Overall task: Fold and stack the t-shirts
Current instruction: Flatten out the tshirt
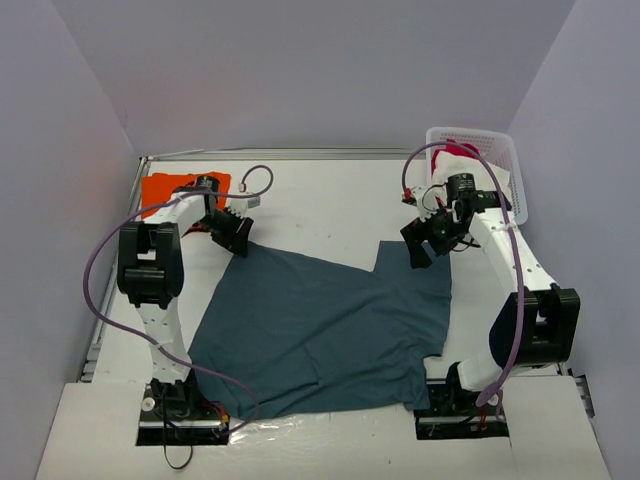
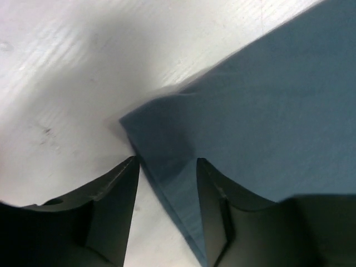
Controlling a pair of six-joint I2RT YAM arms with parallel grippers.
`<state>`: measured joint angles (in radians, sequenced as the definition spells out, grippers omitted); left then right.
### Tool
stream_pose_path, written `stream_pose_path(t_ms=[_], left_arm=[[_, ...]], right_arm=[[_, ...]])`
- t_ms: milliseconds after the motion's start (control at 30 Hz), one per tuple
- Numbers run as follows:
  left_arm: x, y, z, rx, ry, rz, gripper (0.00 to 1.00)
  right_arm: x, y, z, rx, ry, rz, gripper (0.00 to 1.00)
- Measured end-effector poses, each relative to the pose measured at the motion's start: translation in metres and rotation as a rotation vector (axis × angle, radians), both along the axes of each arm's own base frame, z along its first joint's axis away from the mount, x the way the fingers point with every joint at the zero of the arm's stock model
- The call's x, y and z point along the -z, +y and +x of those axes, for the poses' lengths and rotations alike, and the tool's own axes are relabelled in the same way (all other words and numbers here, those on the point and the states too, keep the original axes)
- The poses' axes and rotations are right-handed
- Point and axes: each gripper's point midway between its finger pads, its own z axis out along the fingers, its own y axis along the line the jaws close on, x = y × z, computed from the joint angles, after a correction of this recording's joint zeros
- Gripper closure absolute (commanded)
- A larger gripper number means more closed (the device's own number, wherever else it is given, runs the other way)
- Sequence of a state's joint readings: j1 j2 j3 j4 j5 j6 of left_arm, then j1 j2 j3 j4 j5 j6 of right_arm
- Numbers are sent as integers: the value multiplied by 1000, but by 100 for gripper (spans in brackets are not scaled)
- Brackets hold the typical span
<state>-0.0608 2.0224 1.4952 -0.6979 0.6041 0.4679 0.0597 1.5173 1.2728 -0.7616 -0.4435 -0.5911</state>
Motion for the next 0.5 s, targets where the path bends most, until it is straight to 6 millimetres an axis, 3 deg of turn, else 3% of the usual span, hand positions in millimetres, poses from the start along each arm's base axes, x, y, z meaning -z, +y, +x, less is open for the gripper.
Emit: stream_pose_path(t_ms=[100,167,267,333,367,500], left_arm=[[6,-10,-5,31,22,-6,68],[6,-19,-9,60,30,-8,71],[7,-31,-16,97,43,-12,78],[8,-36,-18,111,47,-13,84],[9,-38,-18,114,48,-12,88],[11,-36,-18,104,53,-6,92]], right_arm=[[6,-7,-2,21,10,-35,25],[12,-11,-5,32,24,-59,40],[21,-17,-8,47,52,-92,82],[31,-20,-7,46,81,-109,96],[37,-21,-7,50,102,-117,100],[63,-23,-7,48,181,-137,100]])
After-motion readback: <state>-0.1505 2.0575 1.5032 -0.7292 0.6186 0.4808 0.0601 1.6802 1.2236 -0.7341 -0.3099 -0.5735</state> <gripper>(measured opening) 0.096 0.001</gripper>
